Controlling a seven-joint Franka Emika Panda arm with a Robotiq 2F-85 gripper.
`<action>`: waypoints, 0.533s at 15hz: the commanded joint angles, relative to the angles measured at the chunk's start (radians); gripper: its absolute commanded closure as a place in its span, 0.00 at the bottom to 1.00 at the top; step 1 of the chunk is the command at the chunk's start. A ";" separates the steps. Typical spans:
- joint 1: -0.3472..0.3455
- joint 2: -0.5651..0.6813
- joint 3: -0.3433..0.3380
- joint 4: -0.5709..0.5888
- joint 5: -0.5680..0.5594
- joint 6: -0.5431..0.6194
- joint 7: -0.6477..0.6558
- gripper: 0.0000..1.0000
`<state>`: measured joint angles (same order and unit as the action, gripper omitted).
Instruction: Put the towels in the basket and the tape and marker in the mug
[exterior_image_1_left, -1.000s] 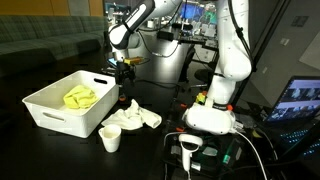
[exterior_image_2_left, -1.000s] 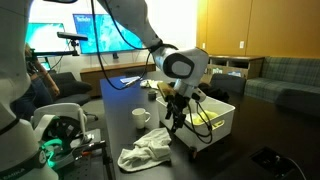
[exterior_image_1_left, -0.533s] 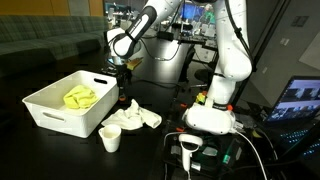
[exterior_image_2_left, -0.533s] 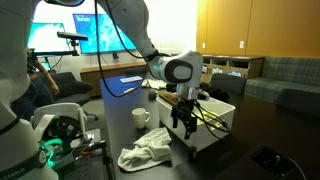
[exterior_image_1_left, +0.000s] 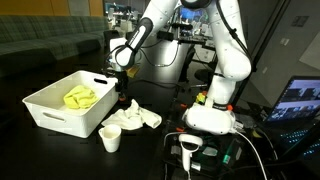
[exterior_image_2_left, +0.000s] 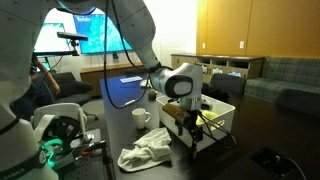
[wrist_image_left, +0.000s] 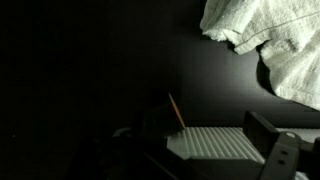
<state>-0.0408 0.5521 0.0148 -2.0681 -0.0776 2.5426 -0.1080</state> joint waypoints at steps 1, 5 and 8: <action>-0.043 0.045 0.025 -0.004 0.055 0.070 -0.051 0.00; -0.041 0.072 -0.001 -0.001 0.041 0.119 -0.027 0.00; -0.018 0.078 -0.045 -0.003 -0.006 0.188 -0.014 0.00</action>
<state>-0.0782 0.6140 0.0065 -2.0715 -0.0478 2.6518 -0.1286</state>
